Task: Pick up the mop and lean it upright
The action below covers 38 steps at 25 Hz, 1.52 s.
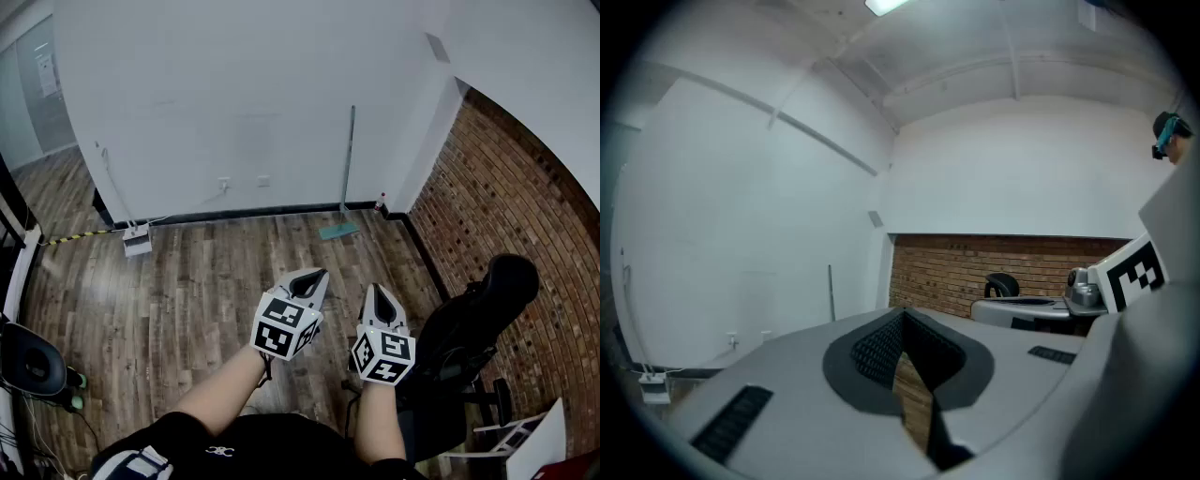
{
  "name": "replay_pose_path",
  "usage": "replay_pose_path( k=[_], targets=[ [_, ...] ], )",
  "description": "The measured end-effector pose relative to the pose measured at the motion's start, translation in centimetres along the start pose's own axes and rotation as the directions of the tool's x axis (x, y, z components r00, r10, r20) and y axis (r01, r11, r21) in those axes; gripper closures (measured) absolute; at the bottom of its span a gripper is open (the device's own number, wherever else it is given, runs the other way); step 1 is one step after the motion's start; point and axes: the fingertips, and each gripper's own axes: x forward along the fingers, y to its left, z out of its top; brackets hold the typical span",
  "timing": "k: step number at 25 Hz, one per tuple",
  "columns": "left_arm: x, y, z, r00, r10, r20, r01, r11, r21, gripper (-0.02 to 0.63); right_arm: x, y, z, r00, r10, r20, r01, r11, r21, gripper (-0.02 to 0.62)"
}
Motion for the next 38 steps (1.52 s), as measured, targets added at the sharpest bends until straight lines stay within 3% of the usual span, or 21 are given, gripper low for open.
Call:
replay_pose_path(
  k=[10, 21, 28, 31, 38],
  targets=[
    [-0.4, 3.3, -0.7, 1.000, -0.001, 0.004, 0.001, 1.000, 0.009, 0.609, 1.9, 2.5, -0.5, 1.000, -0.015, -0.011, 0.015, 1.000, 0.002, 0.583],
    [0.7, 6.5, -1.7, 0.995, -0.089, -0.035, 0.090, 0.996, 0.023, 0.609, 3.6, 4.9, -1.0, 0.996, -0.085, -0.015, 0.086, 0.996, 0.024, 0.583],
    [6.9, 7.7, -2.3, 0.992, -0.110, -0.057, 0.110, 0.994, -0.003, 0.609, 8.6, -0.2, -1.9, 0.990, -0.139, -0.015, 0.140, 0.985, 0.100, 0.581],
    [11.5, 8.2, -1.7, 0.995, -0.081, -0.066, 0.083, 0.996, 0.022, 0.609, 12.7, -2.6, -1.6, 0.997, -0.077, -0.025, 0.079, 0.992, 0.095, 0.583],
    [22.4, 7.6, 3.5, 0.999, -0.030, -0.029, 0.032, 0.998, 0.062, 0.609, 21.4, -9.3, 3.7, 0.999, 0.040, 0.021, -0.041, 0.998, 0.057, 0.583]
  ],
)
